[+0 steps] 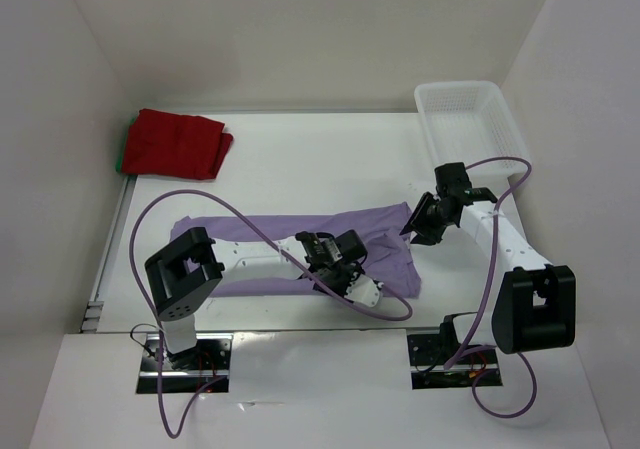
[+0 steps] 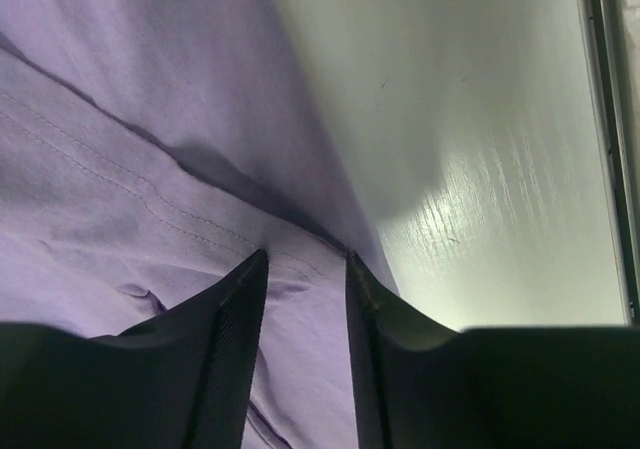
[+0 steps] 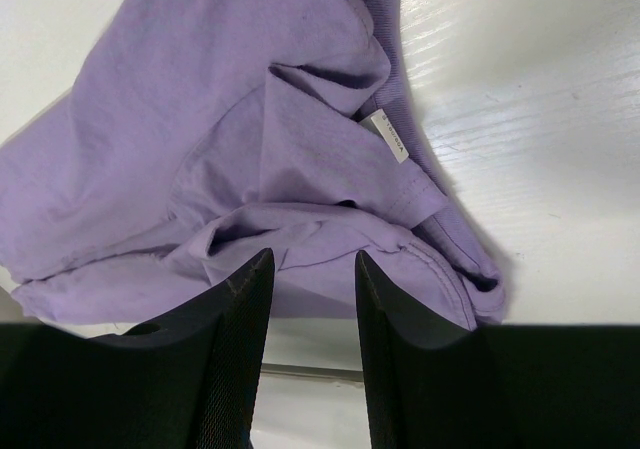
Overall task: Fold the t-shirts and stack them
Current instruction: Fold the other side of the tshirt into a rectangle
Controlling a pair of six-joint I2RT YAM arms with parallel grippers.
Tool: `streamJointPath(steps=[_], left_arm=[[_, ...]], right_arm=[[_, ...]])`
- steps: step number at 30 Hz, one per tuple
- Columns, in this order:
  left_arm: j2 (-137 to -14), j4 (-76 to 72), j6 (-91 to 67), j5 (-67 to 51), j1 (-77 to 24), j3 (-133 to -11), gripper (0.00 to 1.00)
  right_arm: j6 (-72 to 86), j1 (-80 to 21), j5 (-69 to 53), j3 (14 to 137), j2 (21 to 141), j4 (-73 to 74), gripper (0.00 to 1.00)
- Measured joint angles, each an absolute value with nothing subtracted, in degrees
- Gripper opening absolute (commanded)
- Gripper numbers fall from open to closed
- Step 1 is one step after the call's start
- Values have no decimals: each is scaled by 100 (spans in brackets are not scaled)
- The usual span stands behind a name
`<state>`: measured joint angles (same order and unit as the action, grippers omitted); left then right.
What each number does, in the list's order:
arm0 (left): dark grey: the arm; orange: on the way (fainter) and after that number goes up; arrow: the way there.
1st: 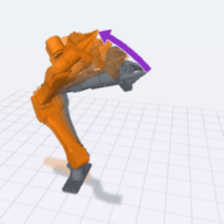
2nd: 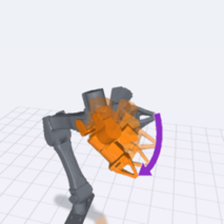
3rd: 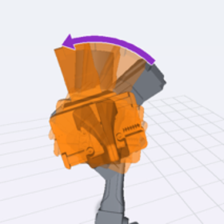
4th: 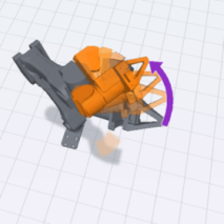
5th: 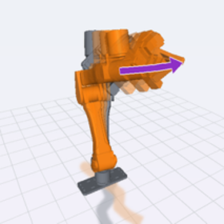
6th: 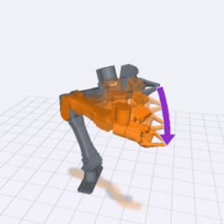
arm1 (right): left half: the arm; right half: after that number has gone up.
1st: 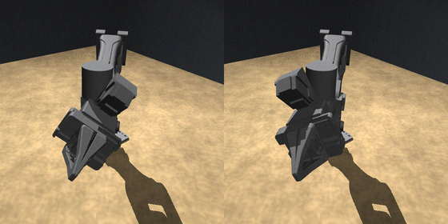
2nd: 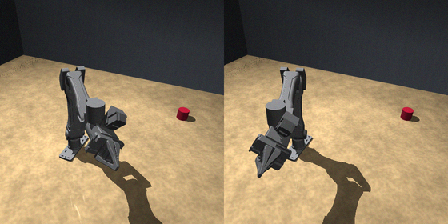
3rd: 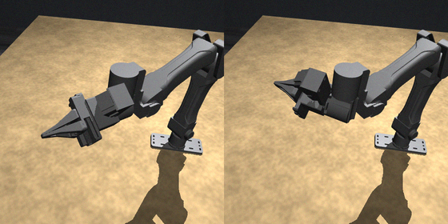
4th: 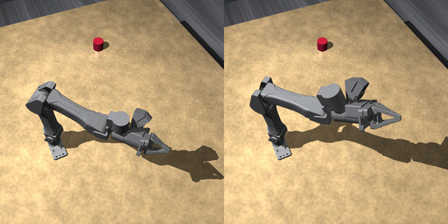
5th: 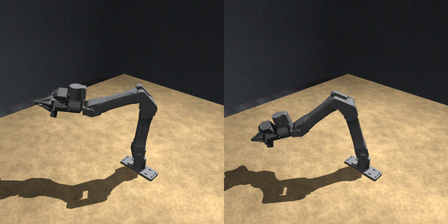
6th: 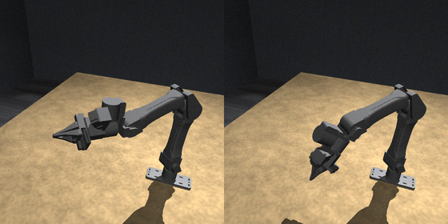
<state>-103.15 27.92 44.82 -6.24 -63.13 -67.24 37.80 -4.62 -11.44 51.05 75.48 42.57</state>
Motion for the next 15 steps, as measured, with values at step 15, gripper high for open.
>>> streamJointPath(steps=[15], left_arm=[[-10422, 2735, 4515, -513, -6313, -6622, 11]], right_arm=[[3780, -462, -1144, 5105, 7548, 4257, 43]])
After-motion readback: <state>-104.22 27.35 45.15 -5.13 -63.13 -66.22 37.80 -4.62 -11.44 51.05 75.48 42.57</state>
